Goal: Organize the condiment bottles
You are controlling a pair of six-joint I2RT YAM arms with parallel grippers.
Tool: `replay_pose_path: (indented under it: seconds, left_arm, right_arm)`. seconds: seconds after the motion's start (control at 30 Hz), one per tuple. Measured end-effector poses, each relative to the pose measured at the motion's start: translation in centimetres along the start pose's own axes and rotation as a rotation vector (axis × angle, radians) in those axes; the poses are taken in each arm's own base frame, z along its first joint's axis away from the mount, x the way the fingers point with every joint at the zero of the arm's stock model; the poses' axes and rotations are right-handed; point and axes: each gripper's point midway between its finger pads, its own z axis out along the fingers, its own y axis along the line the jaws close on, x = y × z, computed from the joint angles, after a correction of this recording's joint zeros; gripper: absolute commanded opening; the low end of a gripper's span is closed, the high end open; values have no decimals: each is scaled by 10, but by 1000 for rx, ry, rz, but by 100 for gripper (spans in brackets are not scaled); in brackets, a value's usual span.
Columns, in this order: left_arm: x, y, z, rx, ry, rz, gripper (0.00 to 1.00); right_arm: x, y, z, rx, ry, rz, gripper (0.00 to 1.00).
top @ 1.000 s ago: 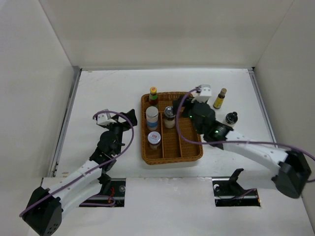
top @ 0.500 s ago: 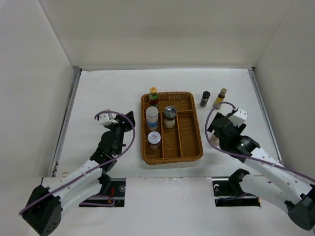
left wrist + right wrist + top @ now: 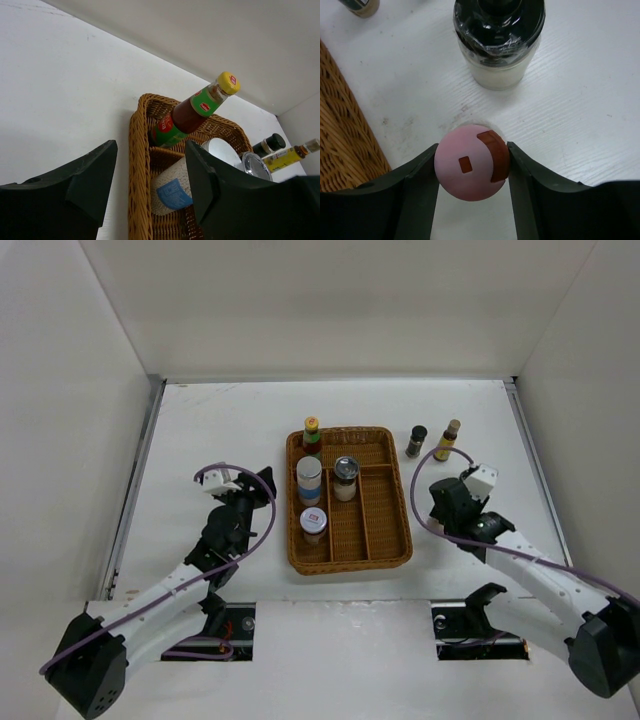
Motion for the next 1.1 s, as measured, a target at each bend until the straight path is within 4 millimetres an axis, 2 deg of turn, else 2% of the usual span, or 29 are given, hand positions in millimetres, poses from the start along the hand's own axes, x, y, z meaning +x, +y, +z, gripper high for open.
replay_pose_path:
  seconds: [0.03, 0.13, 0.23, 0.3, 0.43, 0.5, 0.57, 0.63, 0.83, 0.97, 1.1]
  left_arm:
    - [1, 0, 0, -1, 2, 1, 56]
    - [1, 0, 0, -1, 2, 1, 57]
    - [1, 1, 0, -2, 2, 1, 58]
    - [1, 1, 0, -2, 1, 1, 59]
    - [0, 1, 1, -4, -1, 0, 60]
    - [0, 1, 1, -5, -1, 0, 60]
    - [0, 2, 1, -7, -3, 1, 60]
    - [0, 2, 1, -8, -2, 1, 60]
    - [1, 3, 2, -8, -1, 2, 60]
    - [1, 3, 2, -8, -1, 2, 60]
    - [0, 4, 2, -11, -3, 2, 60]
  right_arm:
    - [-2, 1, 0, -1, -11, 1, 44]
    - [-10, 9, -6, -42, -54, 2, 40]
    - [-21, 27, -27, -123, -118, -37, 40]
    - [-34, 48, -49, -204, -163, -64, 41]
    - [-55, 106, -104, -411, -215, -111, 41]
    - [-55, 135, -125, -499, -221, -133, 41]
    - [-44, 160, -138, -564, -212, -165, 41]
    - [-26, 178, -139, -604, -188, -212, 41]
    - [16, 218, -124, -654, -135, -315, 41]
    - [35, 233, -111, -665, -118, -363, 42]
    - [42, 236, -91, -624, -120, -391, 41]
